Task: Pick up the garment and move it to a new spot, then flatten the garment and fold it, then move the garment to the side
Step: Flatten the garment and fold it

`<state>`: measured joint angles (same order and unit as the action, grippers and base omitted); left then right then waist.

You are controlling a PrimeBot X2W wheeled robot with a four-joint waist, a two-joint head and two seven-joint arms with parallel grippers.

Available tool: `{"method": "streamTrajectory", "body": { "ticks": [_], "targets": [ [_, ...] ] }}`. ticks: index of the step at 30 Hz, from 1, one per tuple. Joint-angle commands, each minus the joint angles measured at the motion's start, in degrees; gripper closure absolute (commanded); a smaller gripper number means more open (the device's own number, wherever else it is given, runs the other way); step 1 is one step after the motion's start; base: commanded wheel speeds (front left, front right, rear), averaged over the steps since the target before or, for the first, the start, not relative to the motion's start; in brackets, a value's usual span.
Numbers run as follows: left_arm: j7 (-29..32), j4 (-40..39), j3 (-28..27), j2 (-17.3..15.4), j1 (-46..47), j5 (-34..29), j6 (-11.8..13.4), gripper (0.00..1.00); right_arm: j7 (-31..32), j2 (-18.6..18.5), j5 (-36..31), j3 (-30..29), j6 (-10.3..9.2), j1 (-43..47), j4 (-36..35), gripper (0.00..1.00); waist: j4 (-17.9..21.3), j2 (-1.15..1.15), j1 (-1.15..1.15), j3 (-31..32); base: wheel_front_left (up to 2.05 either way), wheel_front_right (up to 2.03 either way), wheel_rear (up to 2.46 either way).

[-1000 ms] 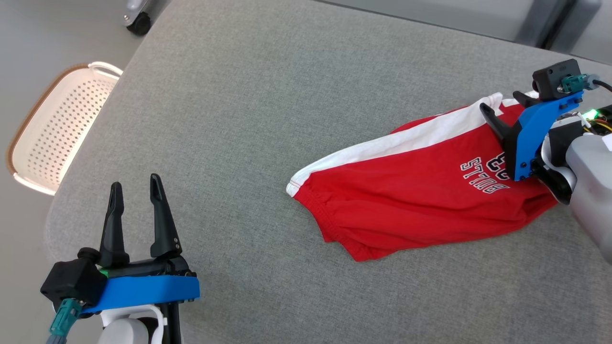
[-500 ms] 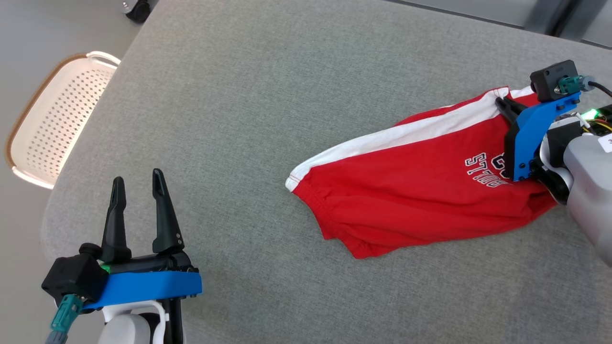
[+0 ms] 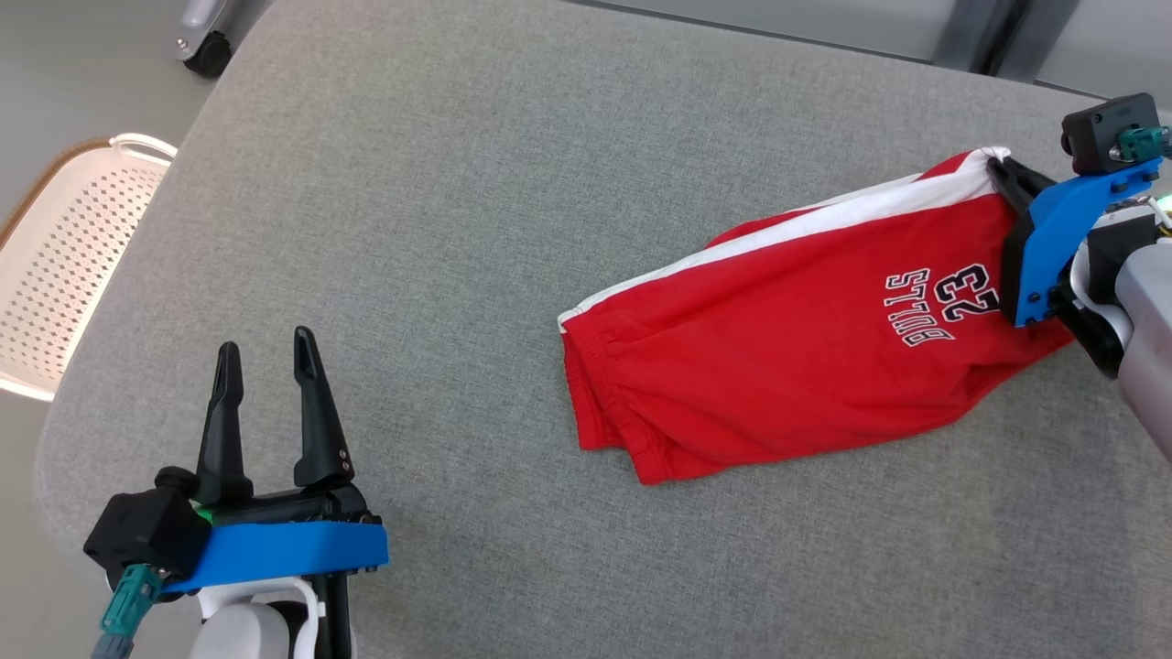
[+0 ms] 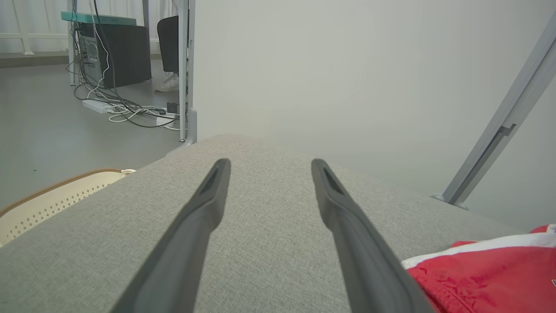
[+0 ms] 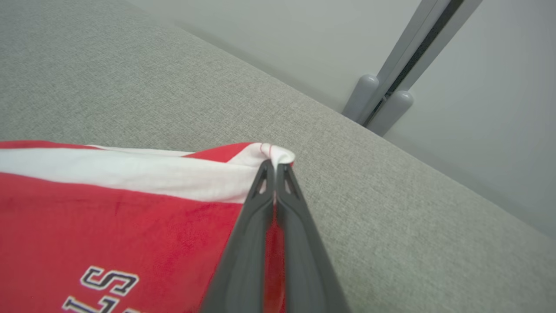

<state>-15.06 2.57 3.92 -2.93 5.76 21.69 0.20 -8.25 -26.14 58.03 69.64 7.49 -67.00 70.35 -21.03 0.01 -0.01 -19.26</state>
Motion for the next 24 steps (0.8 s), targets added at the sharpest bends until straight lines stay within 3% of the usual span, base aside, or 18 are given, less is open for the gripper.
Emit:
{"method": "streamTrajectory", "body": {
  "ticks": [1,2,9,15,20,24],
  "targets": [
    [-0.1,0.0,0.0,0.1,0.7,0.0,-0.1,0.00,-0.6,0.1,0.1,-0.3,0.02,-0.9,0.5,0.74,-0.1,-0.01,0.01,-0.2,0.00,0.00,0.00],
    [-0.1,0.0,0.0,0.1,0.8,0.1,-0.1,0.00,-1.5,0.3,0.3,-0.7,0.02,-1.2,0.6,0.00,-0.1,-0.01,0.01,-0.3,0.00,0.00,0.00],
    [-0.1,0.2,-0.6,0.1,-0.1,-0.9,-0.2,0.00,-4.4,1.8,1.1,-1.8,0.02,0.5,1.3,0.00,1.4,-0.01,0.01,0.8,0.00,0.00,0.00],
    [-0.1,0.2,-1.4,0.0,-0.9,-2.2,-0.5,0.00,-6.9,-0.2,2.0,-4.5,0.02,3.9,-1.8,0.00,4.0,-0.01,0.01,3.8,0.00,0.00,0.00],
    [-0.1,0.0,-2.8,0.0,-2.5,-3.5,-0.7,0.00,-7.0,-4.1,-0.9,-14.1,0.02,8.2,-10.1,0.00,7.0,-0.01,0.01,6.8,0.00,0.00,0.00],
    [-0.1,0.1,-4.5,0.0,-4.5,-4.9,-1.1,0.00,-7.0,-5.6,-6.2,-25.8,0.03,15.2,-17.0,0.00,9.8,-0.01,0.01,9.8,0.00,0.00,0.00]
  ]
}}
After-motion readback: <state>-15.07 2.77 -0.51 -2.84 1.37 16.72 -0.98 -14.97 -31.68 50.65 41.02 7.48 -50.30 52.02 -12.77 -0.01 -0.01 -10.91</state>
